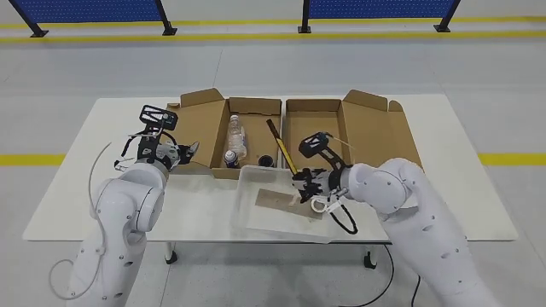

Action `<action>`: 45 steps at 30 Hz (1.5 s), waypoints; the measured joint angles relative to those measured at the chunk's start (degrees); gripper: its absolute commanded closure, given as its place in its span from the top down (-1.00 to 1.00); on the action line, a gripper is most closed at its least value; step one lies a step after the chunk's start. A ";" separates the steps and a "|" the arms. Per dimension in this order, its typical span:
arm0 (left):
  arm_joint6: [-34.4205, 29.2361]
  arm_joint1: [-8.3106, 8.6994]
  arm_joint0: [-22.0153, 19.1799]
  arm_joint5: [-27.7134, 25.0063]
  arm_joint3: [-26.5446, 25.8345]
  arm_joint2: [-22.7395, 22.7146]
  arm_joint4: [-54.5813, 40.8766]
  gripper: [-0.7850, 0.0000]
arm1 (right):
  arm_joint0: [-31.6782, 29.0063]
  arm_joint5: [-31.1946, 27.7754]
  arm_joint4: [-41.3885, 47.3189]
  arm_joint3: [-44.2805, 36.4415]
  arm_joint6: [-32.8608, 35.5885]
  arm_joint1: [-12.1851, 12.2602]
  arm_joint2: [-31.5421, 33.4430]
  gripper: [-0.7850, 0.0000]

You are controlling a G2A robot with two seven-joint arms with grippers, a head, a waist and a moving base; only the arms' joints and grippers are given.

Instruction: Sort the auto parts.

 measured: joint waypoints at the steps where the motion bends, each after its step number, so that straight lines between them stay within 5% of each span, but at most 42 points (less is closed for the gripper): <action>1: 0.00 0.00 0.00 0.00 0.00 0.00 0.00 1.00 | -0.77 -0.81 2.48 0.30 -1.68 0.00 0.76 -1.00; 7: 0.00 0.00 0.00 0.00 0.00 0.00 0.00 1.00 | -3.57 -6.28 15.19 3.55 -8.63 -0.21 2.18 -1.00; 16: 0.00 0.00 0.00 0.00 0.00 0.00 0.00 1.00 | -2.91 -6.84 16.94 5.71 -10.17 -0.23 0.73 -1.00; 22: 0.00 0.00 0.00 0.00 0.00 0.00 0.00 1.00 | -1.59 -5.13 14.36 6.12 -9.22 -0.05 -0.22 -1.00; 32: 0.00 0.00 0.00 0.00 0.00 0.00 0.00 1.00 | 6.96 5.38 -4.76 9.68 -6.85 0.35 -1.51 -1.00; 45: 0.00 0.00 0.00 0.00 0.00 0.00 0.00 1.00 | 20.24 12.28 -10.58 33.76 -9.19 -2.49 -7.83 -1.00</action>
